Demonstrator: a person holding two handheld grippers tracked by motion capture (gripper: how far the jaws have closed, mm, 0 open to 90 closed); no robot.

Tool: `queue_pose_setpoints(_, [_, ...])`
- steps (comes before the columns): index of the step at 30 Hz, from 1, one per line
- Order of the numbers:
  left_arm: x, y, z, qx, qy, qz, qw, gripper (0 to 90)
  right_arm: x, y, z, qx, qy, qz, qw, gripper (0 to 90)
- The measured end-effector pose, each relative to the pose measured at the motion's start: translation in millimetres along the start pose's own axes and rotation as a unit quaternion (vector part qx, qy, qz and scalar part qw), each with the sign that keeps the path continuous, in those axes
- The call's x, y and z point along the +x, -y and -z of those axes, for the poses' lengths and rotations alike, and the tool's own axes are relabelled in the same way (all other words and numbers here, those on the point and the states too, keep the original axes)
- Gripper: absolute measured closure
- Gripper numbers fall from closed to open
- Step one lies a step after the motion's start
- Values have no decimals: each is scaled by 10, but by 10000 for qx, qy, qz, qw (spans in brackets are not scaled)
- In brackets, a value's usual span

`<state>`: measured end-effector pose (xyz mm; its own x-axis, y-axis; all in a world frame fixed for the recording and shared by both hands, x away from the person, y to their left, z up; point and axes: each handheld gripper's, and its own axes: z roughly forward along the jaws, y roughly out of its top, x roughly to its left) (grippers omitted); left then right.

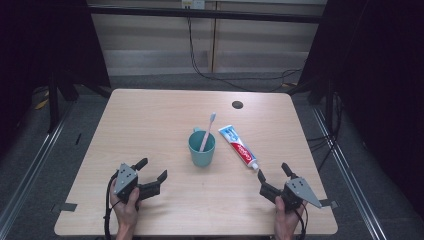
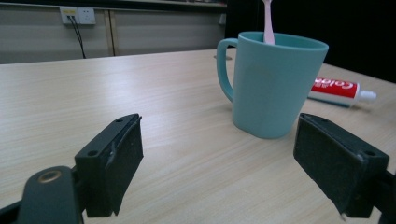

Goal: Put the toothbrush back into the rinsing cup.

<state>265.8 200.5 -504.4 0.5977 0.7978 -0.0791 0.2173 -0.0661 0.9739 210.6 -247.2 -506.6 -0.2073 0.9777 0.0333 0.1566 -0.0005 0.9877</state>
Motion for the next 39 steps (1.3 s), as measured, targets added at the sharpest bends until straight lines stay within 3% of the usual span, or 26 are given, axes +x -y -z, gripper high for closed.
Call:
queue_pose_setpoints(4, [3,3,13,-19,-12,-65,10000,156,45,-69,-93,282,-170,208,9992,152])
queue_pose_setpoints(11, [12,15,56,-92,32,6,10000,158,67,-299,-217,563,-389,107,9976,153])
queue_pose_setpoints(15, [16,31,111,-197,84,-30,9998,157,50,-345,-282,757,-514,38,9958,236])
queue_pose_setpoints(18, [34,39,133,-287,77,69,9995,156,38,-364,-319,828,-608,17,9947,261])
queue_pose_setpoints(23, [11,43,141,-335,66,-118,9993,156,35,-443,-360,944,-834,51,9920,311])
queue_pose_setpoints(27, [-13,64,171,-527,-2,-102,9986,155,20,-532,-391,1047,-906,32,9904,312])
queue_pose_setpoints(34, [14,84,213,-735,57,-24,9973,155,-6,-668,-472,1479,-1091,77,9829,335])
queue_pose_setpoints(37, [2,86,214,-734,106,-149,9971,155,-10,-695,-519,1614,-1183,102,9797,339])
queue_pose_setpoints(38, [12,82,218,-700,122,-274,9971,155,-12,-700,-533,1647,-1197,106,9790,346])
queue_pose_setpoints(39, [-5,86,217,-729,56,-177,9972,155,-12,-708,-552,1697,-1220,103,9778,352])
